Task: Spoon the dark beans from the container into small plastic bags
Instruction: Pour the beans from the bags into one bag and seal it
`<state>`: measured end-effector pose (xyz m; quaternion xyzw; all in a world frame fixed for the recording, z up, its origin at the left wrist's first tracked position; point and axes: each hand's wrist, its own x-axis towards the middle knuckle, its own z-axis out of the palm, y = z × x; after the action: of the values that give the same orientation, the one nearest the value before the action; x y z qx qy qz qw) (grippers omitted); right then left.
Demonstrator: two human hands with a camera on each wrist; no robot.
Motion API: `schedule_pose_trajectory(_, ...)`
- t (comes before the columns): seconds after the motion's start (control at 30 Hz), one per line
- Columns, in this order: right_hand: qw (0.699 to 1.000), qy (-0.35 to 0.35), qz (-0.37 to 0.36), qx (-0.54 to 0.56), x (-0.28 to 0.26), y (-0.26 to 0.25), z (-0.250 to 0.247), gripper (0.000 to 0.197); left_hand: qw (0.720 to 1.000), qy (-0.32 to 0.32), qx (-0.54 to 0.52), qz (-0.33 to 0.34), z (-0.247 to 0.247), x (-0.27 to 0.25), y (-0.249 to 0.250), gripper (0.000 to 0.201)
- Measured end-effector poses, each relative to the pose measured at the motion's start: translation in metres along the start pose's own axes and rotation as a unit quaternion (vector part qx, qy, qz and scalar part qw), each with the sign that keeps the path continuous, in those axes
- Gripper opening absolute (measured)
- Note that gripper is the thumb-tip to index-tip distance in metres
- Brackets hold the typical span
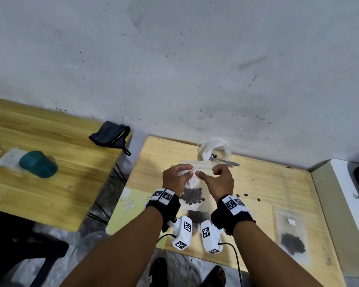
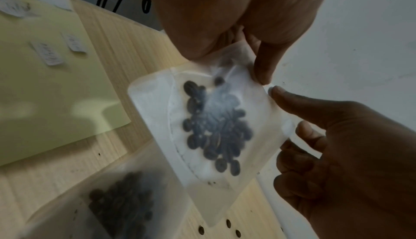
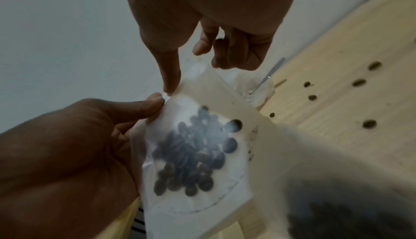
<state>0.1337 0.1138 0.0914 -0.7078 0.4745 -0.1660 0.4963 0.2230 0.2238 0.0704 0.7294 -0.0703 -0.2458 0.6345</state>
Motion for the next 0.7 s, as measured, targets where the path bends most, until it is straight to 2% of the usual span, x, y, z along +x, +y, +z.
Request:
schedule_pose_trajectory(0.13,0.997,-0.024,0.051,0.058,0.006,0.003,-0.001,0.043,1.0,-0.02,-0.001,-0.007,0.0,0.0,0.001,0.017)
schedule_pose_trajectory(0.3,0.997,-0.035,0.03,0.055,0.008,0.001,-0.001,0.042,0.998,-0.025,-0.039,-0.03,0.002,0.001,0.001,0.019)
schedule_pose_trajectory(0.43,0.995,-0.082,0.022,0.061,0.009,0.002,-0.004,0.046,0.999,-0.013,-0.023,-0.025,0.002,0.005,-0.003,0.019)
schedule_pose_trajectory(0.7,0.994,-0.065,0.011,0.088,0.011,0.006,-0.014,0.041,0.997,-0.025,-0.05,-0.051,0.012,0.004,0.0,0.025)
